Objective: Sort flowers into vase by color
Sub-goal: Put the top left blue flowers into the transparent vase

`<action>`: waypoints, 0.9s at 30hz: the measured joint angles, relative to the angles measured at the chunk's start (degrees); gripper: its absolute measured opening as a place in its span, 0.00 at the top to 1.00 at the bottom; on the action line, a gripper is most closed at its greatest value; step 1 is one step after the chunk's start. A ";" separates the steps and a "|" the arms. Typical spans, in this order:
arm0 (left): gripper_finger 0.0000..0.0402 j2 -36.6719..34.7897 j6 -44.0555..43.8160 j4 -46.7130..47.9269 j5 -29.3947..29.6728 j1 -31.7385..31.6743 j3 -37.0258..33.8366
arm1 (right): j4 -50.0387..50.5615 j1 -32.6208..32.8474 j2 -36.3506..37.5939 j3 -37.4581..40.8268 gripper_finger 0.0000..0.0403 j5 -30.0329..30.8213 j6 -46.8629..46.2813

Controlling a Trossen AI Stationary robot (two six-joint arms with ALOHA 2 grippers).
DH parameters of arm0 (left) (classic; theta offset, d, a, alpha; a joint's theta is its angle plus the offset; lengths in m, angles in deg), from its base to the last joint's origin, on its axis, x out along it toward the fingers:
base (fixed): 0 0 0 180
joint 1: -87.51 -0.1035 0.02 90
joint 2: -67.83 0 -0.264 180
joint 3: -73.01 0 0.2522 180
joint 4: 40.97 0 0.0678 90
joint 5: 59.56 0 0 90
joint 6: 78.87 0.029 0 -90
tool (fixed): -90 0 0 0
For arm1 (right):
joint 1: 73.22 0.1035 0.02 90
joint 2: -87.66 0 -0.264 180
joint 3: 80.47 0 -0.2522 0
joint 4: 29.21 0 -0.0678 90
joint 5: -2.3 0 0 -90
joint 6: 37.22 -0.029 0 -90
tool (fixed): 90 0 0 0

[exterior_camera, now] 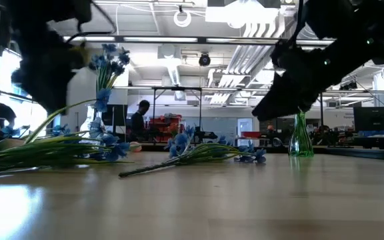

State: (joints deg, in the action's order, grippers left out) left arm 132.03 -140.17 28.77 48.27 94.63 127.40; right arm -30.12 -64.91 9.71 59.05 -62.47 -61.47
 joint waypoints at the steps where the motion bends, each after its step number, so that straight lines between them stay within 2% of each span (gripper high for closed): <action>1: 0.49 0.00 -3.54 3.32 -0.59 1.07 -0.11 | -0.32 0.00 -0.93 0.00 0.42 -0.75 0.11; 4: 0.49 0.02 -12.86 8.74 -3.63 4.09 -0.97 | -0.53 0.00 -3.27 0.00 0.42 -2.78 0.24; 10: 0.49 0.02 -22.27 5.46 -7.24 7.14 -5.09 | -0.98 0.00 -6.10 0.00 0.42 -3.13 0.78; 18: 0.49 3.25 -25.87 4.14 -7.68 4.15 -6.22 | -4.21 0.11 -6.47 0.00 0.42 -3.48 3.74; 27: 0.49 12.98 -24.78 4.27 -7.46 -1.61 -6.22 | -9.83 0.11 -6.45 0.00 0.42 -4.42 8.46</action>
State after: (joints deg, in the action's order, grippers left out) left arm 145.01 -164.95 33.04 40.81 93.02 121.18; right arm -39.95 -64.80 3.26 59.05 -66.89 -53.01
